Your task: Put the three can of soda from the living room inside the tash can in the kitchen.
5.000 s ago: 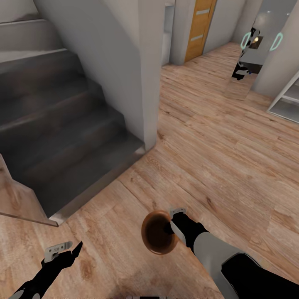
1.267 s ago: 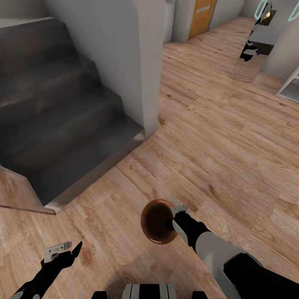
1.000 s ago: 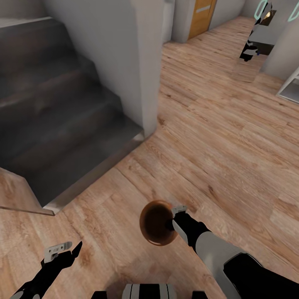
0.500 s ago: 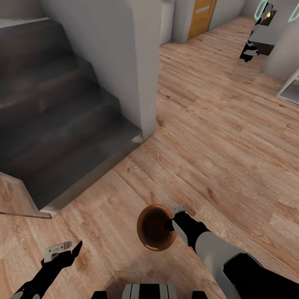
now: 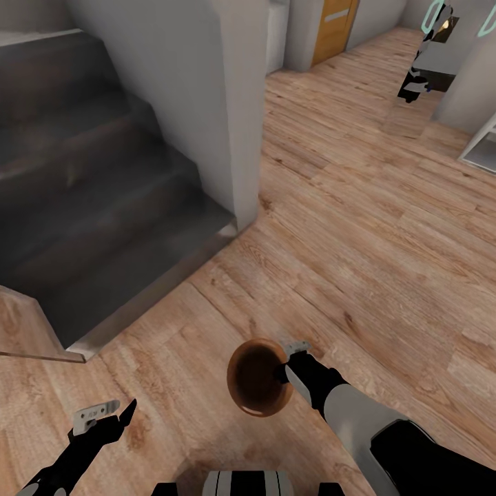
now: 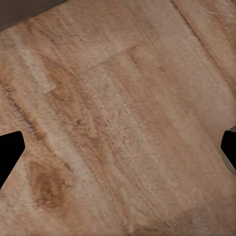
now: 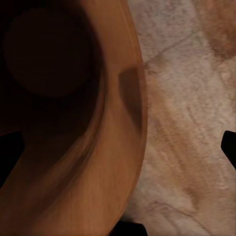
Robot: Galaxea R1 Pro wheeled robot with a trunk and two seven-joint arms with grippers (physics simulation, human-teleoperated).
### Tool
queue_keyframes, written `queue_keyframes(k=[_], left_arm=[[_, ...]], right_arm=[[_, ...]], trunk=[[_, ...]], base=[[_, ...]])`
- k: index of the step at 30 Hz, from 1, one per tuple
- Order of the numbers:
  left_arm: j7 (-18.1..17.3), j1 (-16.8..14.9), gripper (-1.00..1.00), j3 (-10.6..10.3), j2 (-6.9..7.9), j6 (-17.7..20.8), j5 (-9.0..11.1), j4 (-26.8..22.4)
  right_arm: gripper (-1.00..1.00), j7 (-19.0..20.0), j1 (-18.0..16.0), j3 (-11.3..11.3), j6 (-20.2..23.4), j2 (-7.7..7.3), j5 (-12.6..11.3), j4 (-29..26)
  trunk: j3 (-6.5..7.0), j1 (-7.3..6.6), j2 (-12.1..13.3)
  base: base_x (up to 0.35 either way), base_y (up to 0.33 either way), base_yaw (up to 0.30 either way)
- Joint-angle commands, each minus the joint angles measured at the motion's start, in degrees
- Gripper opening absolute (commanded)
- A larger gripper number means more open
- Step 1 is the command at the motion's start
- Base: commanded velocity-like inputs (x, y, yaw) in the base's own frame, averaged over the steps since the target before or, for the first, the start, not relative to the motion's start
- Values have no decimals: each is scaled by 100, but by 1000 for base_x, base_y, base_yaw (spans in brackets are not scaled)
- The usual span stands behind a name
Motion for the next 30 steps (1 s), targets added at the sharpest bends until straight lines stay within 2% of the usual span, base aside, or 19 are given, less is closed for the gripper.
queue_keyframes(k=[1, 30], left_arm=[[0, 0, 100, 0, 0, 0, 0, 0], [0, 0, 100, 0, 0, 0, 0, 5]], right_arm=[[100, 0, 0, 1, 0, 0, 0, 0], [100, 4, 8, 39, -6, 4, 0, -9]], trunk=[[0, 0, 0], [-100, 0, 0]], base=[[0, 0, 0], [0, 0, 0]])
